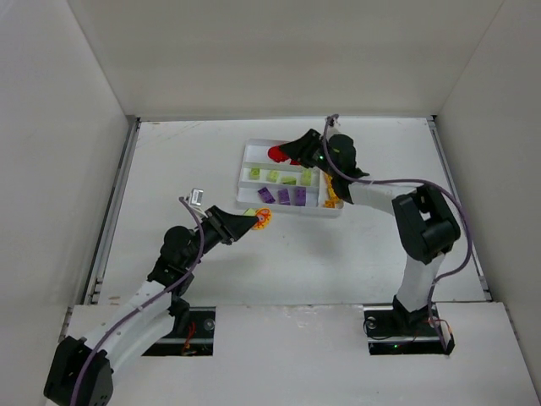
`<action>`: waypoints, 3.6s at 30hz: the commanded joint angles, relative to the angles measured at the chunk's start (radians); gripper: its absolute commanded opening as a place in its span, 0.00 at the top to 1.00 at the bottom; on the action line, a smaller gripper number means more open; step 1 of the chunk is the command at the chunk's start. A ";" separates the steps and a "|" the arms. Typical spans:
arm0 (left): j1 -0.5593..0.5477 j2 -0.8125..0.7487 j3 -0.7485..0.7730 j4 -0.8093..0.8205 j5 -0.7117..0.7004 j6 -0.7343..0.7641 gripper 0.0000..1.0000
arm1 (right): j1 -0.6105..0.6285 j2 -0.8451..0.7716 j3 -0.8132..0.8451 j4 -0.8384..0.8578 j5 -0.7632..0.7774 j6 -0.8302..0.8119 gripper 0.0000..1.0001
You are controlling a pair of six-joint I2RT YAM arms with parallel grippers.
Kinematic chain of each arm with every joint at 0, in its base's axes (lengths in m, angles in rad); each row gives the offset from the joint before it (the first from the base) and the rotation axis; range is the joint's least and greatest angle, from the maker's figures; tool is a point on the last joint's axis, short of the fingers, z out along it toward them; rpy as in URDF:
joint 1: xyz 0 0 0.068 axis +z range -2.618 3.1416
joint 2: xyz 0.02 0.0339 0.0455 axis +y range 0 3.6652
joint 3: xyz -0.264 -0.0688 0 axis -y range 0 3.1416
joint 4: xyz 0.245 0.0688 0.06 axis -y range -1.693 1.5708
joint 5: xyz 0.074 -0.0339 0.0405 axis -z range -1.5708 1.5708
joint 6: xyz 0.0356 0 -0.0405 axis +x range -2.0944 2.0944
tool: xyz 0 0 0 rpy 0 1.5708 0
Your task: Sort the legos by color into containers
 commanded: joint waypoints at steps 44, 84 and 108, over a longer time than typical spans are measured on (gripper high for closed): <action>-0.001 0.267 0.035 0.348 -0.193 -0.245 0.80 | 0.170 -0.269 -0.567 0.582 -0.006 0.350 0.08; -0.116 0.290 0.060 0.379 -0.257 -0.233 0.53 | 0.224 -0.226 -0.600 0.792 0.011 0.423 0.57; -0.096 0.284 0.069 0.336 -0.282 -0.197 0.77 | 0.194 -0.203 -0.656 0.814 -0.008 0.430 0.57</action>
